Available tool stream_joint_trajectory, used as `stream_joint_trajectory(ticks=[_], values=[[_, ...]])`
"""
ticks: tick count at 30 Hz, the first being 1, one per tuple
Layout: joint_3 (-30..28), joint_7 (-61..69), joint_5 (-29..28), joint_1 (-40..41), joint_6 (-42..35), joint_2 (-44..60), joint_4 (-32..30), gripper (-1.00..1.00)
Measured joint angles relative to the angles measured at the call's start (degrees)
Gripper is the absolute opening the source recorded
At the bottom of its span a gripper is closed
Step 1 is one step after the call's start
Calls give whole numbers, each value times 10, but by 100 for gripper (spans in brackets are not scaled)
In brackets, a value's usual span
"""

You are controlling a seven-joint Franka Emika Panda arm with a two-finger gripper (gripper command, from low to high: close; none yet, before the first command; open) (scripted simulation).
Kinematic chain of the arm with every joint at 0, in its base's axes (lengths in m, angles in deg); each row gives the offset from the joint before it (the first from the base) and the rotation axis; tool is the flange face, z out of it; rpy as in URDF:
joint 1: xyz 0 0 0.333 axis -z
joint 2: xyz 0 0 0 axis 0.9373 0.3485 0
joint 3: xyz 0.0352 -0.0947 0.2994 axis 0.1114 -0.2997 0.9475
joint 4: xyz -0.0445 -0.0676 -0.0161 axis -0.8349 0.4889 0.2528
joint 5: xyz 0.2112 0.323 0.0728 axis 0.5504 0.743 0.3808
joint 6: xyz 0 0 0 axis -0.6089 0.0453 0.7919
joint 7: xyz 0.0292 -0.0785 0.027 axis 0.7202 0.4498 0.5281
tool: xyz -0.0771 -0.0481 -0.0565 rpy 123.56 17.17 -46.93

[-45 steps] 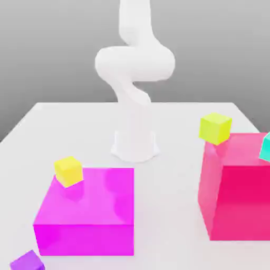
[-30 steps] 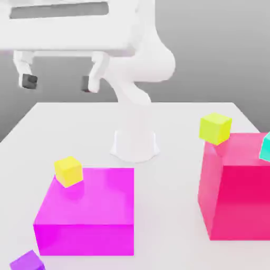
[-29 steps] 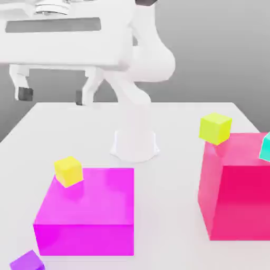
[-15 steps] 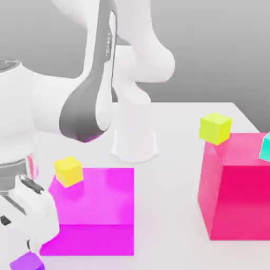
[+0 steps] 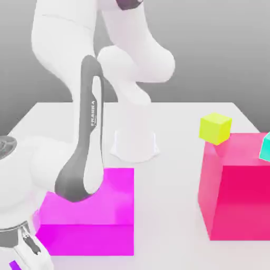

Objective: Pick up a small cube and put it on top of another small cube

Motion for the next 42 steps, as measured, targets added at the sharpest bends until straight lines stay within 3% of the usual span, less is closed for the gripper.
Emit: stream_joint_trajectory(ticks=[11,30,34,35,42], values=[[86,134,-57,-101,-148,-227,-78,-100],[165,550,24,-362,-404,-629,-220,-100],[175,574,35,-380,-344,-628,-279,-100],[178,575,37,-381,-324,-622,-294,100],[179,575,36,-380,-320,-622,-296,100]])
